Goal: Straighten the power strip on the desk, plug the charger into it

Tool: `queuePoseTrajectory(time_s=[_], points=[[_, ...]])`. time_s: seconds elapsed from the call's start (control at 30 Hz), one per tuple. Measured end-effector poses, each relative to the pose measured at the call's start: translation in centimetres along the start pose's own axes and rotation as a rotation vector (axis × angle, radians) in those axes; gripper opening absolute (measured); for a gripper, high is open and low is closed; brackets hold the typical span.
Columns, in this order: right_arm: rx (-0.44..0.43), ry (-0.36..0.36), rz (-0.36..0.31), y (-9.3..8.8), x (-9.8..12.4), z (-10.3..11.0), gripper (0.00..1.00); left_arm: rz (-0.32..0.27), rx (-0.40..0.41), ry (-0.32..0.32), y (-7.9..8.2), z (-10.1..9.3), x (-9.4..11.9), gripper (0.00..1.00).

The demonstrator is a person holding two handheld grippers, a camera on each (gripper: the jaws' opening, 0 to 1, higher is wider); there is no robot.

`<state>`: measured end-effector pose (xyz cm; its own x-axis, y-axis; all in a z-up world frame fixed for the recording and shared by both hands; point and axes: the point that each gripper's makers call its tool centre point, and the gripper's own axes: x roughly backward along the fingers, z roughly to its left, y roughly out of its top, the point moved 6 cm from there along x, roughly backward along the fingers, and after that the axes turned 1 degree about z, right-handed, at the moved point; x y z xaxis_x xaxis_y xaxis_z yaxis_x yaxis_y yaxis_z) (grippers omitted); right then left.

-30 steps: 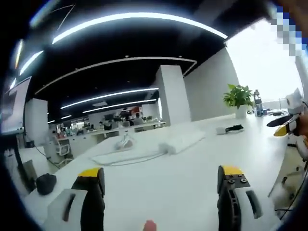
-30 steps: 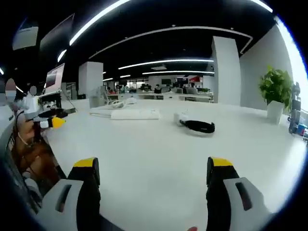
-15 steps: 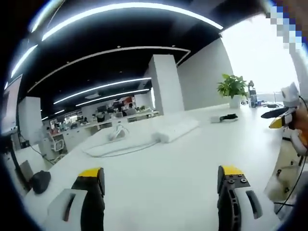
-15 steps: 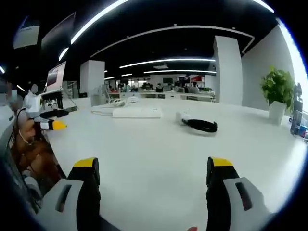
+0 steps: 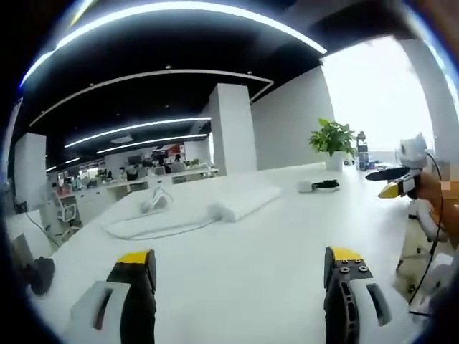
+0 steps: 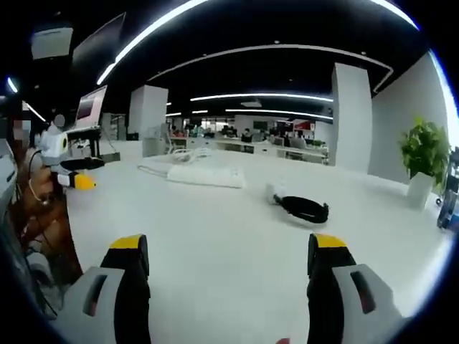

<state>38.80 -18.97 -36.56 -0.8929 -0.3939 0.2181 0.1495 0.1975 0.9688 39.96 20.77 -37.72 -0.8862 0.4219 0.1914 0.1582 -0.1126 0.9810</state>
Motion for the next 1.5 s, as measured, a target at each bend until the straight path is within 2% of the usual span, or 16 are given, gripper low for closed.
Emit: queuePoseTrajectory(time_s=[0.2, 0.4, 0.5, 0.67, 0.8, 0.9, 1.03, 1.17, 1.5], points=[[0.008, 0.037, -0.048, 1.6, -1.3, -0.8, 0.91, -0.009, -0.044, 0.003, 1.1, 0.3, -1.0, 0.99], [-0.003, 0.078, -0.071, 2.2, -2.5, -1.2, 0.91, -0.040, -0.062, -0.006, 1.9, 0.2, -1.8, 0.99], [-0.002, 0.094, -0.073, 2.5, -3.0, -1.2, 0.91, -0.036, -0.067, -0.010, 2.0, 0.2, -2.3, 0.99], [0.011, 0.124, -0.081, 3.0, -4.2, -1.3, 0.91, -0.034, -0.028, -0.050, 2.4, 0.2, -3.3, 0.99], [0.025, 0.143, -0.088, 3.6, -5.2, -1.4, 0.91, -0.047, -0.047, -0.050, 2.9, 0.2, -4.1, 0.97], [0.039, 0.161, -0.097, 4.2, -6.0, -1.4, 0.92, -0.059, -0.035, -0.078, 3.3, 0.0, -4.8, 0.96], [0.058, 0.176, -0.119, 4.9, -7.0, -1.3, 0.93, -0.045, -0.031, -0.100, 3.5, 0.0, -5.6, 0.96], [0.088, 0.181, -0.138, 5.5, -8.2, -1.5, 0.95, -0.052, -0.047, -0.091, 3.5, 0.1, -6.5, 0.95], [0.037, 0.211, -0.186, 6.5, -11.5, -1.8, 0.94, -0.071, -0.046, -0.092, 4.3, 0.4, -8.6, 0.95]])
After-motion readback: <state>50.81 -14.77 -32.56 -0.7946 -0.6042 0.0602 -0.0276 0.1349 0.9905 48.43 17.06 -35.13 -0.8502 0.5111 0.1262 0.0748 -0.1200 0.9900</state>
